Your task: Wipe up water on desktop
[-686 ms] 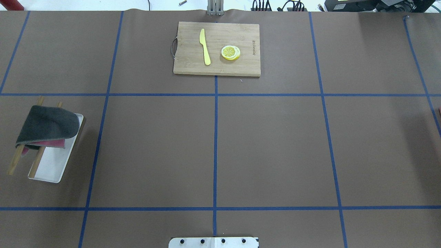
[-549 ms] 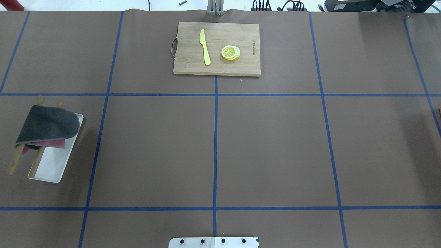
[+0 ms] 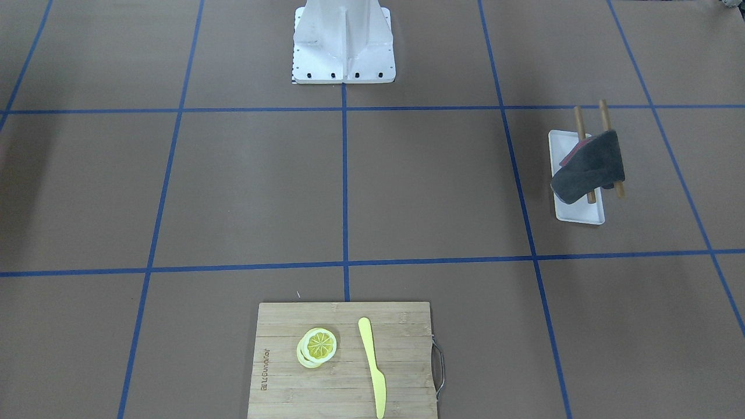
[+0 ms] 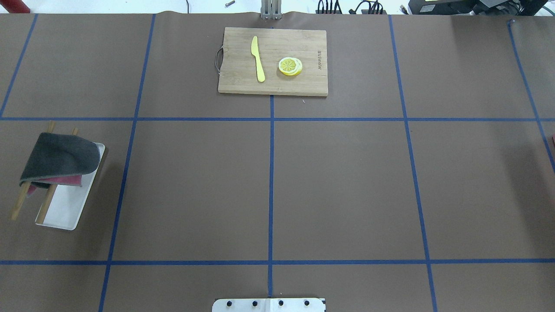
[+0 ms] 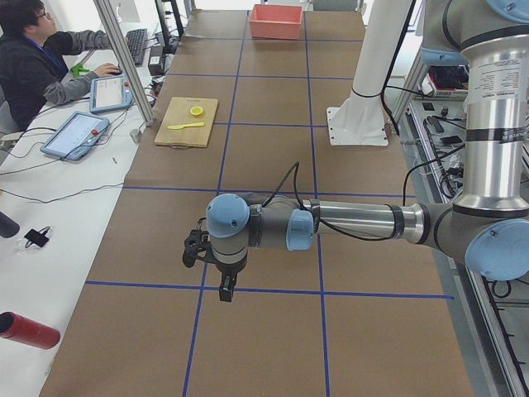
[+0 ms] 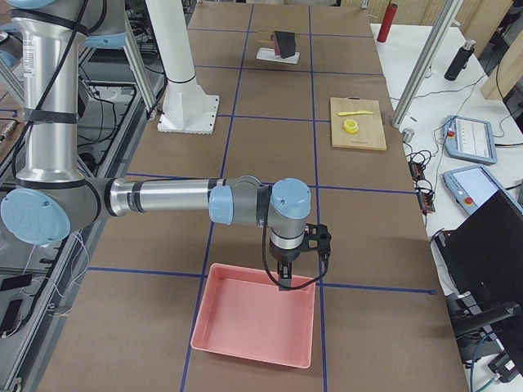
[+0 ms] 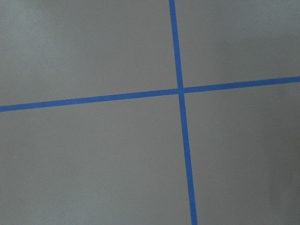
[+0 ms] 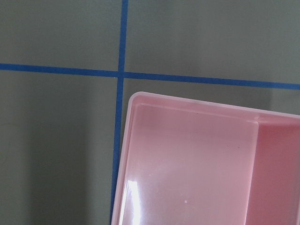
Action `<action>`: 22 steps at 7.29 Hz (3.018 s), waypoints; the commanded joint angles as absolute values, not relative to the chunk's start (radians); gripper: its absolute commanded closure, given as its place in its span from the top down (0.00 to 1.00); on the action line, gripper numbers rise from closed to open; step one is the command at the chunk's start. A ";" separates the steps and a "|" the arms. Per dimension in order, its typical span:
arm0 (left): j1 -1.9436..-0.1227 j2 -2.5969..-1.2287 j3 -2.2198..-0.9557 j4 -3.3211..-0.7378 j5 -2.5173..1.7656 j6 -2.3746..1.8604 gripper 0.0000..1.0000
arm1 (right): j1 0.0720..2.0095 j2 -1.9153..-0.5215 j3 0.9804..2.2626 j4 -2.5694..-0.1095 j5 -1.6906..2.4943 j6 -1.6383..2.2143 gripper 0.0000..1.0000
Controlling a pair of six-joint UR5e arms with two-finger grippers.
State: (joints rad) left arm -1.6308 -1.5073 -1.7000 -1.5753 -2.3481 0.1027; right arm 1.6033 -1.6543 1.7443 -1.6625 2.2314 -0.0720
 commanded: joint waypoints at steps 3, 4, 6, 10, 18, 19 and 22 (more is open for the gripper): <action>-1.631 -1.534 -1.717 -1.577 -2.350 0.097 0.99 | 1.603 -1.641 1.781 -1.661 2.227 -0.057 1.00; -1.631 -1.535 -1.726 -1.586 -2.350 0.097 0.99 | 1.603 -1.634 1.789 -1.661 2.229 -0.058 1.00; -1.632 -1.537 -1.753 -1.627 -2.350 0.101 0.99 | 1.603 -1.632 1.845 -1.661 2.227 -0.055 1.00; -1.632 -1.522 -1.672 -1.881 -2.352 0.103 0.99 | 1.603 -1.644 1.856 -1.661 2.241 -0.066 1.00; -1.510 -1.505 -1.744 -1.986 -2.533 -0.179 0.99 | 1.343 -1.609 1.913 -1.367 2.212 0.466 1.00; -1.408 -1.503 -1.741 -2.075 -2.528 -0.309 0.99 | 1.310 -1.609 1.933 -1.367 2.188 0.515 1.00; -1.235 -1.503 -1.704 -2.305 -2.510 -0.543 0.95 | 1.299 -1.615 1.940 -1.365 2.181 0.523 1.00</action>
State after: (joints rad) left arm -1.2870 -1.5035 -1.7207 -2.2423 -2.5186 -0.4928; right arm 1.3027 -1.6113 1.9371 -1.3669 2.1848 0.5190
